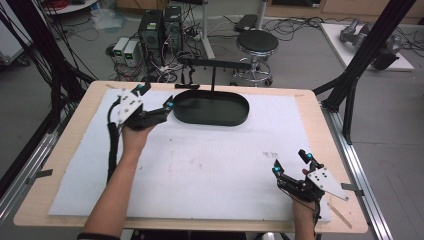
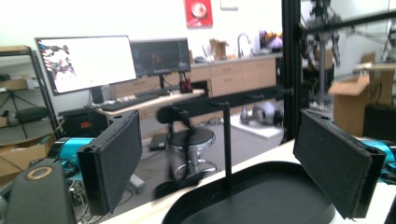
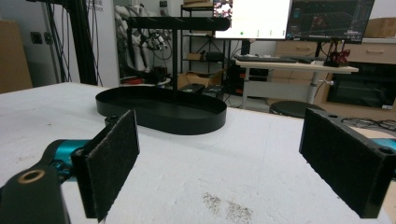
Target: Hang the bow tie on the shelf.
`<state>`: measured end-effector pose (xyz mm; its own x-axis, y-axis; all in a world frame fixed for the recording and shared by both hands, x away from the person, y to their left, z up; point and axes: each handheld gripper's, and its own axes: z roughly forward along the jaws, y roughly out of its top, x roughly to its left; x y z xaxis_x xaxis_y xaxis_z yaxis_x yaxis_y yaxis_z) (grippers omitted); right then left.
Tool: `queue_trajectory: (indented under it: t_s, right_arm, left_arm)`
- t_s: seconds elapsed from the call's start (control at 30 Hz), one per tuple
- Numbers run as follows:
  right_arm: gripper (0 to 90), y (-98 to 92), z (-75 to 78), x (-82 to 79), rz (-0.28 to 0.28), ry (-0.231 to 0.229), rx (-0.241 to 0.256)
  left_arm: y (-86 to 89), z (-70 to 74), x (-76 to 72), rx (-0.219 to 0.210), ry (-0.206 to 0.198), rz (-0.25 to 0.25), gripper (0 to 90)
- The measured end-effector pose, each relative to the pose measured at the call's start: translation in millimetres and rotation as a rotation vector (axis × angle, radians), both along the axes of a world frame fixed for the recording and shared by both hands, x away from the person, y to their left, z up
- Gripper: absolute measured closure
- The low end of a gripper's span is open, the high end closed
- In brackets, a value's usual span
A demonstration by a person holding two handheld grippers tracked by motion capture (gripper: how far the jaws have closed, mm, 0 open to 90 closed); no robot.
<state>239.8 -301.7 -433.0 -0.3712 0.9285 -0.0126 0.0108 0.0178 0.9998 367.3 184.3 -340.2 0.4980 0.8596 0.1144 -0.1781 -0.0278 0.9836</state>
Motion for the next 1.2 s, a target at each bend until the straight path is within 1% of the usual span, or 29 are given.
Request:
queue_trajectory:
  t_s: [0.07,0.1,0.13,0.2,0.23,0.27,0.3,0.4,0.43,0.47,0.5,0.63,0.7,0.77,0.8,0.83,0.9,0.97,1.03,1.13,1.2]
  right_arm:
    - [11.1,0.8,1.3,-0.7,-0.002,-0.005,0.001]
    - [11.2,0.9,2.0,-0.9,-0.007,-0.01,-0.003]
    - [11.1,1.1,2.6,-1.2,-0.003,-0.007,-0.001]
    - [11.1,0.8,3.5,-1.0,-0.006,-0.005,0.001]
    - [11.1,0.0,3.8,-0.8,-0.008,-0.011,-0.003]
    - [11.1,0.1,4.2,-1.4,-0.011,-0.005,0.006]
    - [11.1,-0.7,4.7,-1.4,-0.015,-0.01,0.0]
    - [11.1,-2.3,6.2,-2.5,-0.023,-0.02,0.001]
    - [11.1,-2.7,6.5,-2.7,-0.025,-0.024,-0.001]
    - [11.1,-2.5,6.6,-3.2,-0.027,-0.02,0.008]
    - [11.1,-2.5,6.6,-3.2,-0.027,-0.02,0.008]
    - [11.1,-2.9,7.1,-4.0,-0.029,-0.026,0.004]
    - [11.1,-3.3,7.4,-4.1,-0.029,-0.03,0.003]
    - [11.1,-5.5,7.8,-4.4,-0.033,-0.03,0.021]
    - [11.1,-6.7,7.6,-4.5,-0.031,-0.029,0.031]
    - [11.1,-6.7,7.6,-4.5,-0.031,-0.029,0.031]
    - [11.1,-9.7,7.5,-5.5,-0.038,-0.03,0.041]
    - [11.1,-10.4,7.7,-5.9,-0.04,-0.032,0.044]
    - [11.1,-11.8,9.0,-6.1,-0.045,-0.036,0.055]
    - [11.1,-11.3,9.6,-6.5,-0.043,-0.038,0.052]
    - [11.1,-11.3,9.3,-6.8,-0.04,-0.039,0.047]
  left_arm:
    - [19.5,0.4,-15.5,-0.012,-0.004,0.018,15.9]
    - [19.5,0.4,-15.5,-0.012,-0.004,0.018,15.9]
    - [36.9,0.0,-28.9,-0.022,-0.002,0.036,15.9]
    - [53.8,-1.2,-41.3,-0.032,-0.003,0.058,16.0]
    - [53.8,-1.2,-41.3,-0.032,-0.003,0.058,16.0]
    - [61.8,-2.0,-47.2,-0.036,-0.002,0.067,16.0]
    - [69.7,-3.0,-53.0,-0.037,0.0,0.079,16.0]
    - [90.3,-8.9,-69.9,-0.072,0.004,0.115,16.0]
    - [101.6,-16.0,-79.5,-0.076,0.005,0.14,16.0]
    - [101.6,-16.0,-79.5,-0.076,0.005,0.14,16.0]
    - [105.3,-19.1,-82.7,-0.075,0.011,0.15,16.0]
    - [124.9,-37.0,-96.9,-0.08,0.038,0.174,15.9]
    - [134.9,-46.6,-106.4,-0.096,0.053,0.184,15.9]
    - [141.8,-54.5,-114.0,-0.117,0.058,0.192,15.8]
    - [144.5,-58.3,-117.5,-0.127,0.056,0.194,15.8]
    - [146.0,-60.9,-119.7,-0.131,0.054,0.197,15.8]
    - [149.7,-67.8,-124.9,-0.123,0.051,0.205,15.7]
    - [152.3,-71.8,-127.4,-0.112,0.042,0.21,15.7]
    - [154.5,-74.0,-127.6,-0.103,0.045,0.212,15.7]
    - [154.8,-80.1,-127.6,-0.094,0.046,0.205,15.7]
    - [154.2,-85.5,-126.8,-0.083,0.056,0.201,15.7]
